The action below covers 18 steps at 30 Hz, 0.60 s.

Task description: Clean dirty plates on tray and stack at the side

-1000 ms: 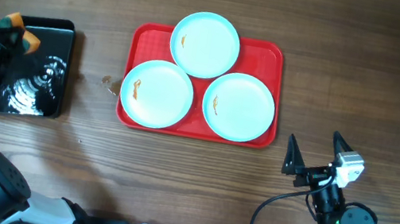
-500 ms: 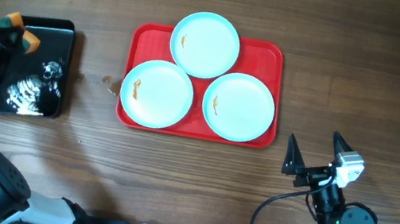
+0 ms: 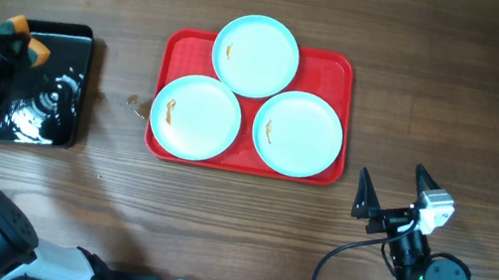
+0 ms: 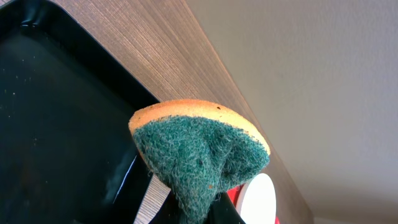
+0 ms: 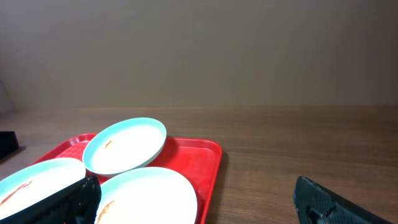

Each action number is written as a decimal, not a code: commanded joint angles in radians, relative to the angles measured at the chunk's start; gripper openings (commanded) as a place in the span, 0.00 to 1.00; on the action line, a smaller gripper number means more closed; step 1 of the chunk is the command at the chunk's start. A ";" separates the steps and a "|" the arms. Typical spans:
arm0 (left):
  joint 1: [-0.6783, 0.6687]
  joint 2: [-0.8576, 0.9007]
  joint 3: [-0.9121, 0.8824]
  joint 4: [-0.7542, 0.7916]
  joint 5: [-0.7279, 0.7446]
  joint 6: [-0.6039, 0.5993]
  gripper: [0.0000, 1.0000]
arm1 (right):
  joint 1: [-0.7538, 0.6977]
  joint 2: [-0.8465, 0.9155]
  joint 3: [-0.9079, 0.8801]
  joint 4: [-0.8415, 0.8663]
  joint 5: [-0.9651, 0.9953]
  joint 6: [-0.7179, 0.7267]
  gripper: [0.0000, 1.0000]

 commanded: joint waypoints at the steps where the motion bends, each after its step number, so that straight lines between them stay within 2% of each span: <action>1: 0.005 0.005 -0.004 0.007 -0.006 -0.001 0.04 | -0.004 0.003 -0.002 0.005 0.013 0.011 1.00; 10: 0.005 0.005 -0.004 0.020 -0.005 -0.002 0.04 | -0.004 0.003 -0.002 0.005 0.013 0.011 1.00; 18: 0.008 0.004 -0.003 0.109 0.129 -0.006 0.04 | -0.004 0.003 -0.002 0.005 0.013 0.011 1.00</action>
